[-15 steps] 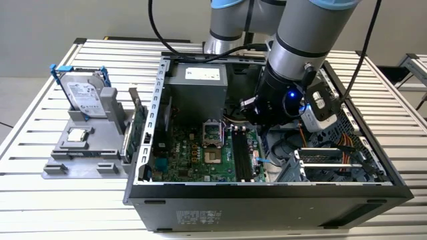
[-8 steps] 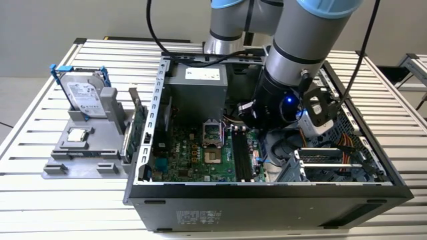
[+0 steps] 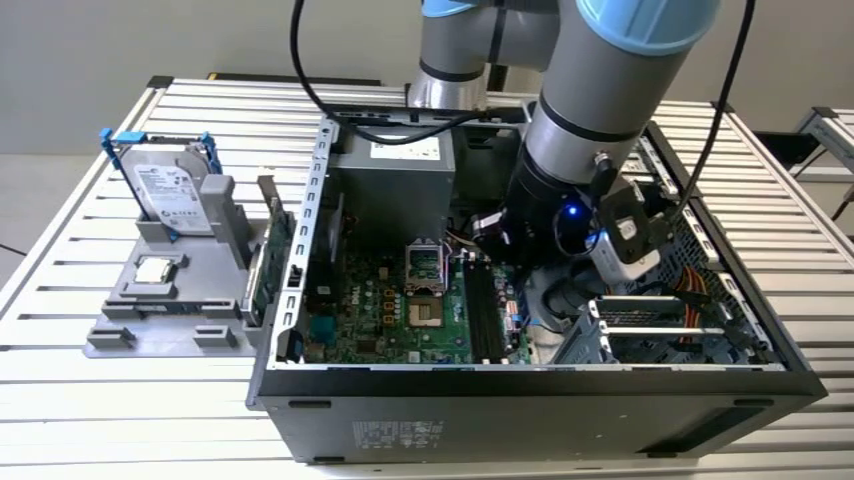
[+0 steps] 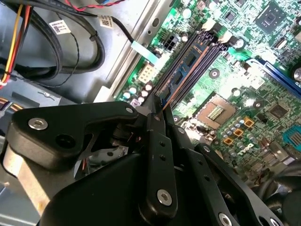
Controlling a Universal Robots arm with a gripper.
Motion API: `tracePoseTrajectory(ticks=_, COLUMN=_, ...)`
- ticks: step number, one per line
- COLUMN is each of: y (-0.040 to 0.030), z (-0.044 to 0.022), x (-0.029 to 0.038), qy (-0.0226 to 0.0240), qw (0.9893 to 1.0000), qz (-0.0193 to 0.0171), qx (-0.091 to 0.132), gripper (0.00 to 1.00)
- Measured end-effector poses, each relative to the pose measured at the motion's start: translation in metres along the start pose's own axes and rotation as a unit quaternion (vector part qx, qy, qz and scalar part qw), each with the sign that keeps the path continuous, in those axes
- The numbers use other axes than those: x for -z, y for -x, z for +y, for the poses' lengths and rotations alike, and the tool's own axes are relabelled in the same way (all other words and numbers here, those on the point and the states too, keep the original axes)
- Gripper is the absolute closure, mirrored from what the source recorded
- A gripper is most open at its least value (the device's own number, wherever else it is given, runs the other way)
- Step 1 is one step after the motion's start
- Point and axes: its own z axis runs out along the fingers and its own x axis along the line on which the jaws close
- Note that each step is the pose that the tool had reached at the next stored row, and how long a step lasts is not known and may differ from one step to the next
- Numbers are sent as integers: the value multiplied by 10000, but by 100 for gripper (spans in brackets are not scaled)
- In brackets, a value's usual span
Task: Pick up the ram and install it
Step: 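Insert the ram into the slot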
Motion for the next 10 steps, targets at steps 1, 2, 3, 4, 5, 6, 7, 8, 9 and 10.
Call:
tracePoseTrajectory(ticks=1, y=0, z=-2, x=-7, qy=0, qw=10000, qz=0, qx=-1, gripper=100)
tracePoseTrajectory(ticks=2, y=0, z=-2, x=-7, qy=-1, qw=10000, qz=1, qx=-1, gripper=100)
tracePoseTrajectory(ticks=3, y=-1, z=-2, x=-7, qy=-1, qw=10000, qz=1, qx=-1, gripper=100)
tracePoseTrajectory(ticks=4, y=0, z=-2, x=-7, qy=-1, qw=10000, qz=1, qx=-1, gripper=100)
tracePoseTrajectory(ticks=5, y=0, z=-2, x=-8, qy=-1, qw=10000, qz=1, qx=-1, gripper=100)
tracePoseTrajectory(ticks=6, y=0, z=-3, x=-9, qy=1, qw=10000, qz=1, qx=0, gripper=100)
tracePoseTrajectory(ticks=7, y=0, z=-7, x=-12, qy=1, qw=10000, qz=1, qx=0, gripper=100)
tracePoseTrajectory(ticks=8, y=0, z=-10, x=-14, qy=1, qw=10000, qz=1, qx=-1, gripper=100)
tracePoseTrajectory(ticks=9, y=-1, z=-15, x=-16, qy=0, qw=10000, qz=1, qx=-1, gripper=100)
tracePoseTrajectory(ticks=10, y=-1, z=-21, x=-22, qy=0, qw=10000, qz=1, qx=-1, gripper=100)
